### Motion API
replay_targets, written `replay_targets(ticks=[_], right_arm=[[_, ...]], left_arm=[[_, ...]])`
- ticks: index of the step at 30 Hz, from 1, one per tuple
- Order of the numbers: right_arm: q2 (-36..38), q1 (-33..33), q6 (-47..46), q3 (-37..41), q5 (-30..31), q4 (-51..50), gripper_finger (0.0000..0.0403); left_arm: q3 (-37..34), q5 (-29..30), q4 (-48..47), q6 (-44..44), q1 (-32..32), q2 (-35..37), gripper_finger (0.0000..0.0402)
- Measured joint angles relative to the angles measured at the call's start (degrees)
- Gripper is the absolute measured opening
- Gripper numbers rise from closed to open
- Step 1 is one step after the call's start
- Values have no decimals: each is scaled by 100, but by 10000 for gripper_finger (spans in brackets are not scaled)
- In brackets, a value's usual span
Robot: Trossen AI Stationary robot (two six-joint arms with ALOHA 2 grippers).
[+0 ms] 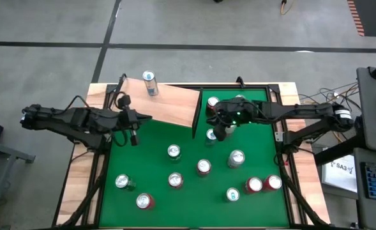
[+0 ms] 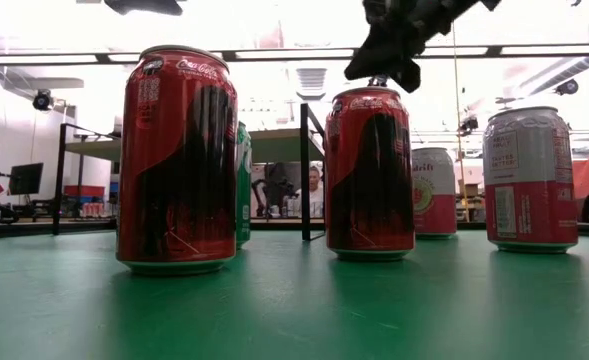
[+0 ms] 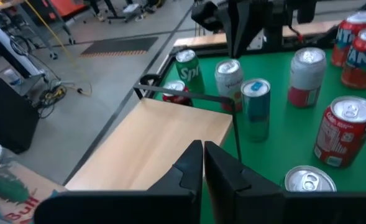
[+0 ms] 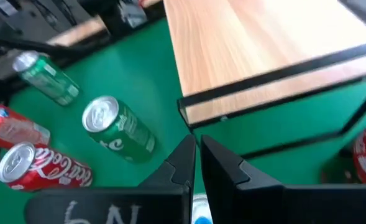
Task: Place canned beverage on shelf
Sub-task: Put the pink/white soda can on the shelf
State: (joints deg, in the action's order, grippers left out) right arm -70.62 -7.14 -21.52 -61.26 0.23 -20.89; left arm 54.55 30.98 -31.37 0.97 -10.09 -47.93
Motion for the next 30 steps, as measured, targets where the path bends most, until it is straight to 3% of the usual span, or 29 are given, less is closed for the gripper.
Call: replay_targets(ticks=[11,20,25,30], right_arm=[[-821,-1,-887,-1555,481,-3114,18],[-884,0,-1902,-1873,478,-4885,18],[-771,30,-2738,-1844,96,-5721,18],[-735,194,-3420,-1891,-436,-5927,18]], left_arm=[[-188,261,135,2,2,248,0],[-188,423,101,195,7,202,0],[-204,446,37,121,4,144,0],[-395,445,55,-79,2,54,0]])
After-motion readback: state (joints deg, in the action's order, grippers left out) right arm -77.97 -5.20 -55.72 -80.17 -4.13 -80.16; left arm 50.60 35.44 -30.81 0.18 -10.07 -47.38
